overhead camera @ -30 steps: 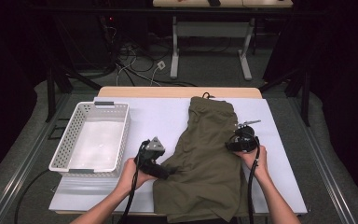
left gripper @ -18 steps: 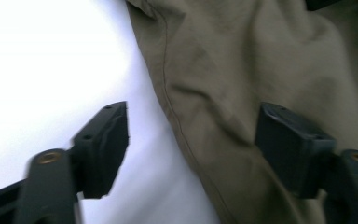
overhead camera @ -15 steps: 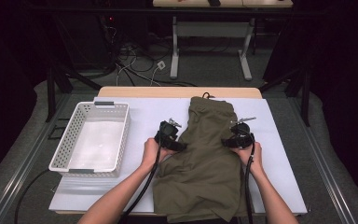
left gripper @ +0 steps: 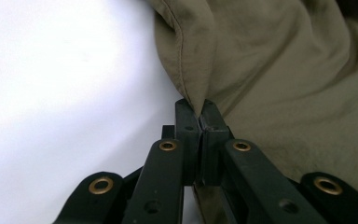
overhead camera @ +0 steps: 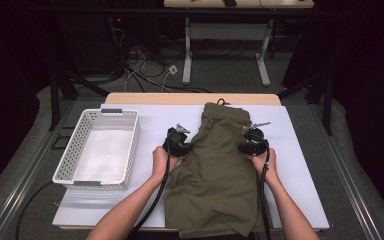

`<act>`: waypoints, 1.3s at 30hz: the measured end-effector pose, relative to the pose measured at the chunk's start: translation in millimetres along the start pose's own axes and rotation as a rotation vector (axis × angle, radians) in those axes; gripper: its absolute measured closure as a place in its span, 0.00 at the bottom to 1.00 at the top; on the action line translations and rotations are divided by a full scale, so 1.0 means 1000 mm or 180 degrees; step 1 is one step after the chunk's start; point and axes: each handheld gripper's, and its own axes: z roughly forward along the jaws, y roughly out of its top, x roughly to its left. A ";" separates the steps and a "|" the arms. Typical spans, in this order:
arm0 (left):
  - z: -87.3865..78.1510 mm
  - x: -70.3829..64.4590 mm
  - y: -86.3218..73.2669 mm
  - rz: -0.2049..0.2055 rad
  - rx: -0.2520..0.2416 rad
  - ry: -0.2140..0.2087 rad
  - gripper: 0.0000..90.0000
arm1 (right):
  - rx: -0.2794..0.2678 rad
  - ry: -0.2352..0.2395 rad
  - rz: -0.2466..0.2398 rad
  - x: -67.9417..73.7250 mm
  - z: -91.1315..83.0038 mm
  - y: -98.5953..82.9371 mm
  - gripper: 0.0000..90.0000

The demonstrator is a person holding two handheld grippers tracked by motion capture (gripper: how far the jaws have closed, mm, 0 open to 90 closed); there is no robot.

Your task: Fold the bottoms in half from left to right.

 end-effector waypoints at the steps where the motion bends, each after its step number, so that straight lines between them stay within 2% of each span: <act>1: -0.001 0.002 0.000 -0.0018 -0.0019 0.0032 0.99 | 0.0017 0.0014 -0.0010 0.003 0.002 0.003 0.90; 5: -0.005 0.010 -0.004 -0.0064 -0.0021 0.0135 0.99 | 0.0017 0.0013 -0.0112 0.015 0.010 0.012 0.91; 13: -0.010 0.026 -0.009 -0.0148 -0.0014 0.0270 0.99 | 0.0032 0.0049 -0.0223 0.028 0.023 0.030 0.91; 16: -0.008 0.028 -0.008 -0.0162 -0.0030 0.0334 0.99 | 0.0018 0.0016 -0.0257 0.028 0.026 0.035 0.90; 20: -0.004 0.027 -0.008 -0.0186 -0.0008 0.0376 0.97 | -0.0020 -0.0088 -0.0242 0.020 0.028 0.040 0.89; 22: -0.006 0.026 -0.008 -0.0204 0.0013 0.0417 0.86 | -0.0014 -0.0120 -0.0245 0.019 0.026 0.040 0.81; 25: -0.017 0.022 -0.008 -0.0225 0.0018 0.0402 0.58 | 0.0020 -0.0160 -0.0260 0.016 0.014 0.037 0.55; 27: -0.025 0.018 -0.010 -0.0190 0.0010 0.0331 0.47 | -0.0006 -0.0109 -0.0269 0.014 0.000 0.031 0.43; 30: -0.039 0.005 -0.016 -0.0132 -0.0027 0.0226 0.39 | -0.0035 -0.0070 -0.0360 0.016 -0.022 0.016 0.44; 33: -0.053 -0.009 -0.026 -0.0057 -0.0044 0.0105 0.35 | -0.0054 0.0001 -0.0366 0.017 -0.041 -0.001 0.52; 34: -0.057 -0.013 -0.029 -0.0005 -0.0040 0.0095 0.33 | -0.0075 0.0066 -0.0345 0.018 -0.048 -0.008 0.56; 39: -0.074 -0.030 -0.047 0.0125 0.0036 -0.0001 0.29 | 0.0098 0.0184 -0.0283 0.023 -0.062 -0.033 0.66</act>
